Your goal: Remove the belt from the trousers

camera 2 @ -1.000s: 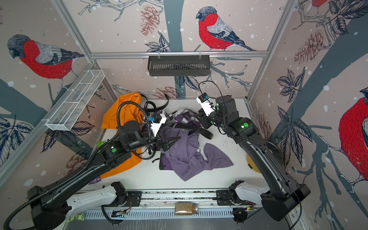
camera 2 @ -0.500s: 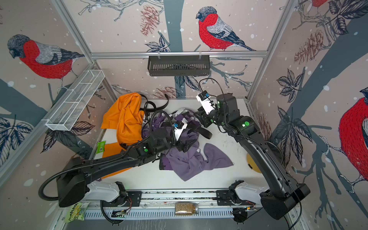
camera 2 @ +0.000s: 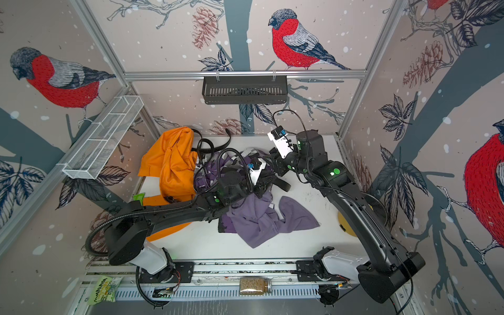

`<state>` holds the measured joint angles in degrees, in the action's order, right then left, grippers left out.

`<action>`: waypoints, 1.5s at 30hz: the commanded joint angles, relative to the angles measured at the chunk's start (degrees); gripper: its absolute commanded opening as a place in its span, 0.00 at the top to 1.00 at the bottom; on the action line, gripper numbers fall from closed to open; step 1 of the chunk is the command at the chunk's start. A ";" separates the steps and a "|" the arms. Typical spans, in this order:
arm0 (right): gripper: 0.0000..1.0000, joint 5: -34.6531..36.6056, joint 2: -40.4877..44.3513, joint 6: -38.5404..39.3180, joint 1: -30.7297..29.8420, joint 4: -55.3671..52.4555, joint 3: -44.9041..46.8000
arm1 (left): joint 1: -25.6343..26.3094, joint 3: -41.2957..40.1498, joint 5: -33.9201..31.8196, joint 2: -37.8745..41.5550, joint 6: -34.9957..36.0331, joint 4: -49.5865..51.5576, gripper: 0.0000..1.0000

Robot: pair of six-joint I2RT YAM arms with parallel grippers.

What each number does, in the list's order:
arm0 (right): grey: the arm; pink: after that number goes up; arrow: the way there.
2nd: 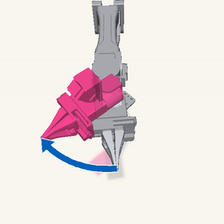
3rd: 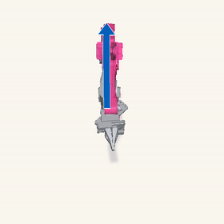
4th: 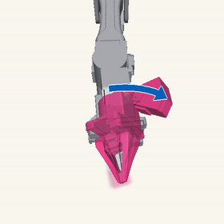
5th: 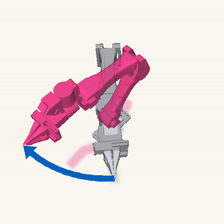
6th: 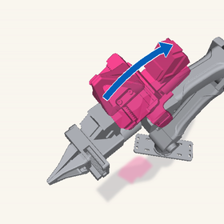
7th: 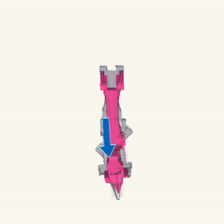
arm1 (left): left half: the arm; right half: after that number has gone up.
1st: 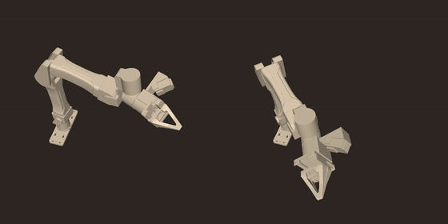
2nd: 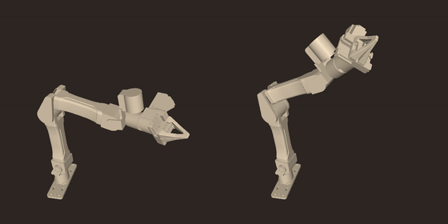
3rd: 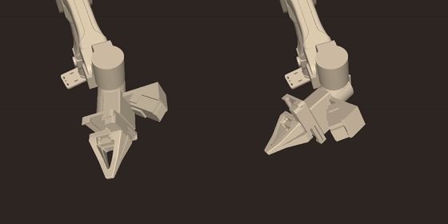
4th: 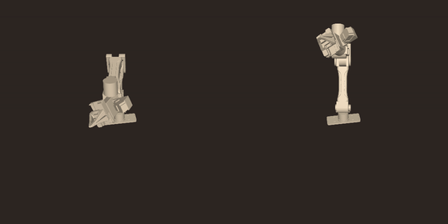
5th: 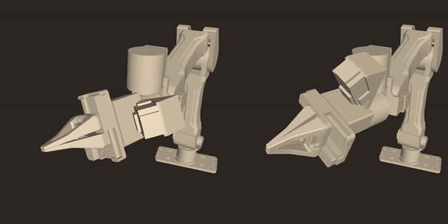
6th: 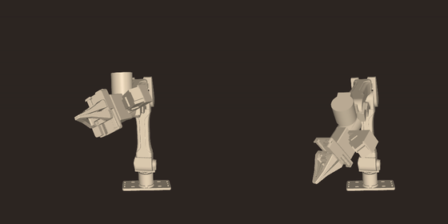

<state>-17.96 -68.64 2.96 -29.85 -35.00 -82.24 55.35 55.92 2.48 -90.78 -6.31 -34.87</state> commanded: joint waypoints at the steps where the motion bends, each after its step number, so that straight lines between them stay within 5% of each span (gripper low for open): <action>1: 0.97 -0.45 0.27 -1.18 0.15 2.44 0.49 | 0.02 -0.88 -1.80 0.91 -0.31 -5.39 1.00; 3: 0.54 1.25 0.42 -0.97 1.39 1.18 0.80 | 0.02 -3.48 -3.70 4.22 -1.23 -4.76 1.00; 6: 0.28 -1.14 1.83 -0.21 5.06 -0.33 1.76 | -0.03 -7.76 -7.63 12.10 -3.52 0.61 1.00; 10: 0.12 -4.29 3.65 0.27 8.90 -1.25 3.01 | -0.11 -15.17 -7.16 25.20 -4.05 7.02 1.00; 15: 0.10 -5.24 1.82 -1.96 9.75 1.08 6.92 | -0.07 -22.69 -7.30 39.35 -6.16 14.41 1.00; 25: 0.17 2.29 -12.91 -4.08 -3.88 6.13 12.16 | -0.07 -34.51 -14.24 58.24 -10.81 20.04 1.00; 32: 0.27 1.58 -25.24 -5.60 -7.20 4.29 6.43 | -0.07 -35.20 -16.17 61.36 -10.30 22.02 1.00; 35: 0.47 0.22 -31.50 -5.95 -7.88 2.99 3.87 | -0.07 -34.41 -18.14 60.85 -9.82 21.77 1.00; 37: 0.92 1.95 -34.30 -6.46 -7.83 3.12 2.38 | -0.16 -33.83 -20.33 60.53 -7.20 19.66 1.00; 38: 1.00 3.16 -34.07 -6.67 -7.29 4.01 2.18 | -0.28 -33.29 -21.35 60.11 -5.39 18.23 1.00; 41: 1.00 5.18 -29.11 -8.63 -2.00 7.90 1.15 | -3.69 -28.24 -20.91 56.47 1.34 14.35 1.00; 45: 1.00 7.20 -20.54 -8.92 7.38 9.28 -3.10 | -16.69 -17.53 -6.77 48.12 4.23 11.25 1.00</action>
<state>-14.44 -93.01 -4.73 -25.96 -29.87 -82.85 43.83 33.74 -12.12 -39.64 -6.96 -15.44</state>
